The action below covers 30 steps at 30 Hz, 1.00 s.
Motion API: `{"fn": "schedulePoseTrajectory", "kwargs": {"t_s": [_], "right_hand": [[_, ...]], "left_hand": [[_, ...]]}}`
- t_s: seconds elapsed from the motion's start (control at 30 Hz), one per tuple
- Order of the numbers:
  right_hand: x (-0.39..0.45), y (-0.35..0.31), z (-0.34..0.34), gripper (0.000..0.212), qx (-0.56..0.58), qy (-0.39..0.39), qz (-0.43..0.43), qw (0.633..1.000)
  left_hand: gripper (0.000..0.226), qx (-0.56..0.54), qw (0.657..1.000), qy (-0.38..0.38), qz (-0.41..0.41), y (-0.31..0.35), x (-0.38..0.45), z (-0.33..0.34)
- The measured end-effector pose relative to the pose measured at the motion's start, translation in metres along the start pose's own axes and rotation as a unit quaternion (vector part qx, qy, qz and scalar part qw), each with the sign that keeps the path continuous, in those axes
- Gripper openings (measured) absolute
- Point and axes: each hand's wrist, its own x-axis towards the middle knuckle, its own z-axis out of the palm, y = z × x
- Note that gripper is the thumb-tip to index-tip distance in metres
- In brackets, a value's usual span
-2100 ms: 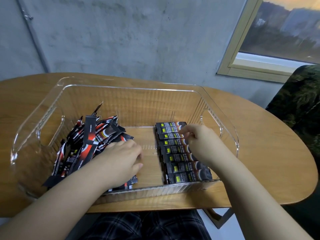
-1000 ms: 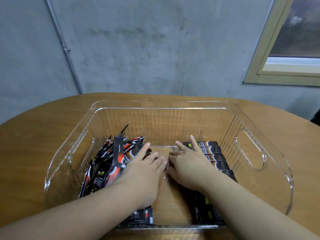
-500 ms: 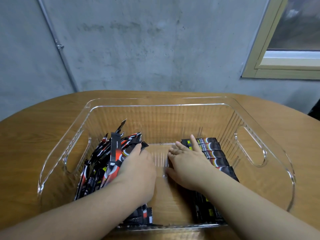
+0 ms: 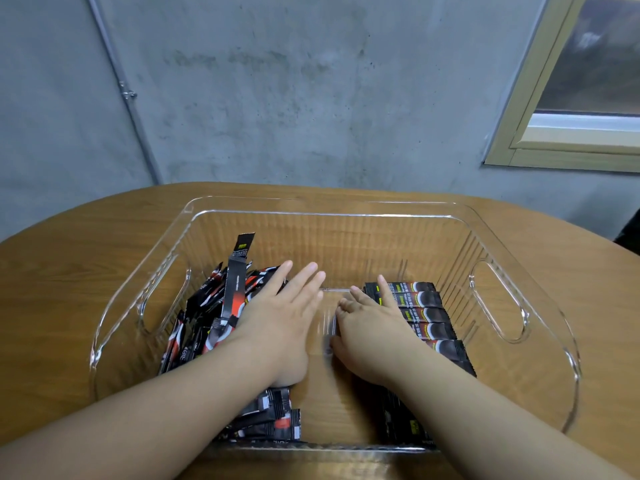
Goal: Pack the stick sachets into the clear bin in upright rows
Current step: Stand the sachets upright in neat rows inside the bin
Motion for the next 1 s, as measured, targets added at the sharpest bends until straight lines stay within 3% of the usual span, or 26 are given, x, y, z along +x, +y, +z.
{"fn": "schedulePoseTrajectory", "kwargs": {"t_s": [0.1, 0.27, 0.5, 0.87, 1.0], "right_hand": [[0.001, 0.000, -0.001, 0.060, -0.008, -0.012, 0.001, 1.000], [0.001, -0.001, -0.001, 0.060, -0.022, -0.029, 0.008, 0.999], [0.001, -0.001, -0.001, 0.060, -0.043, -0.054, 0.009, 0.998], [-0.001, 0.000, -0.002, 0.061, -0.046, -0.068, 0.010, 0.997], [-0.001, -0.001, -0.001, 0.061, -0.047, -0.074, 0.015, 0.996]], "left_hand": [[0.072, -0.020, 0.998, -0.056, -0.013, 0.000, 0.003, 0.000], [0.063, -0.007, 0.999, -0.049, -0.008, -0.001, -0.002, -0.009], [0.054, -0.014, 0.994, -0.109, -0.004, -0.009, -0.004, -0.014], [0.056, -0.090, 0.985, -0.149, 0.003, -0.021, -0.011, -0.014], [0.073, -0.143, 0.974, -0.176, 0.011, -0.029, -0.015, -0.015]]}}
